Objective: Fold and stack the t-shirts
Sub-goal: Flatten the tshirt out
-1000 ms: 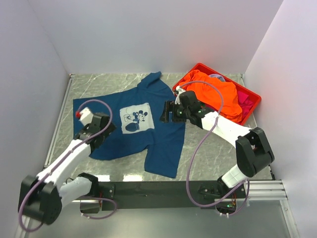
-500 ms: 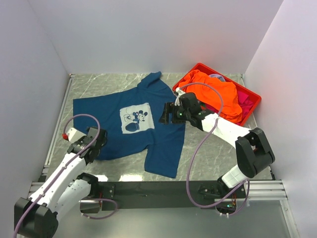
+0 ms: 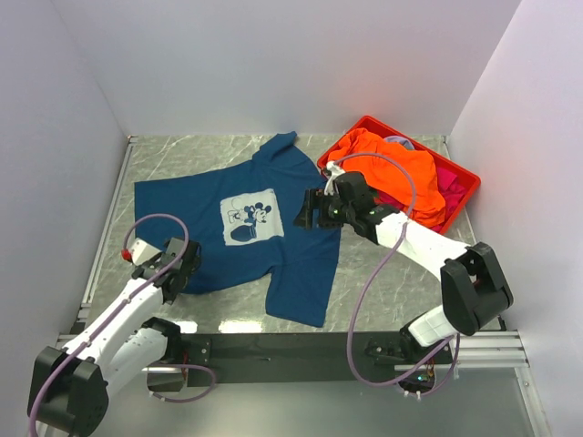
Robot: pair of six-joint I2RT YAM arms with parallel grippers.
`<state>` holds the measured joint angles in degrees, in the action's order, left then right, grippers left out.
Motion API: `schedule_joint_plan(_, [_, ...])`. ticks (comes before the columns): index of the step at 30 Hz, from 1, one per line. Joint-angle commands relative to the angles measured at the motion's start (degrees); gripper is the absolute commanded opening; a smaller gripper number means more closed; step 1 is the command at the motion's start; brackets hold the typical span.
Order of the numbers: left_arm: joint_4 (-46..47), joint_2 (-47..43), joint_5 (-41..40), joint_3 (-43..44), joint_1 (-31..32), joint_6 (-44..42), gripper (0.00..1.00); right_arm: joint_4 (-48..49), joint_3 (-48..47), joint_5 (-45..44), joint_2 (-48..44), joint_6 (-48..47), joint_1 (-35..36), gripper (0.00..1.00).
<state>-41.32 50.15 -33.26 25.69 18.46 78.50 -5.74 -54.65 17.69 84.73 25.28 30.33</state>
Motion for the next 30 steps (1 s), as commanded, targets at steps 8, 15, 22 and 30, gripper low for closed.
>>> schedule_joint_plan(8, [11.87, 4.16, 0.38, -0.47, -2.19, -7.30, 0.98, 1.61, 1.30, 0.24, -4.66, 0.03, -0.18, 0.86])
schedule_joint_plan(15, [15.21, 6.54, 1.18, 1.02, -3.60, -10.20, 0.98, 1.26, 1.92, -0.46, -5.98, 0.03, -0.18, 0.86])
schedule_joint_plan(22, [20.12, 9.42, -0.32, 7.79, -6.15, -17.23, 0.98, 1.34, 2.36, -0.12, -6.24, 0.12, -0.18, 0.86])
schedule_joint_plan(30, [33.41, 13.84, 6.97, 8.23, -9.58, -27.78, 0.99, 1.08, 2.62, -0.82, -6.42, 0.12, -0.18, 0.86])
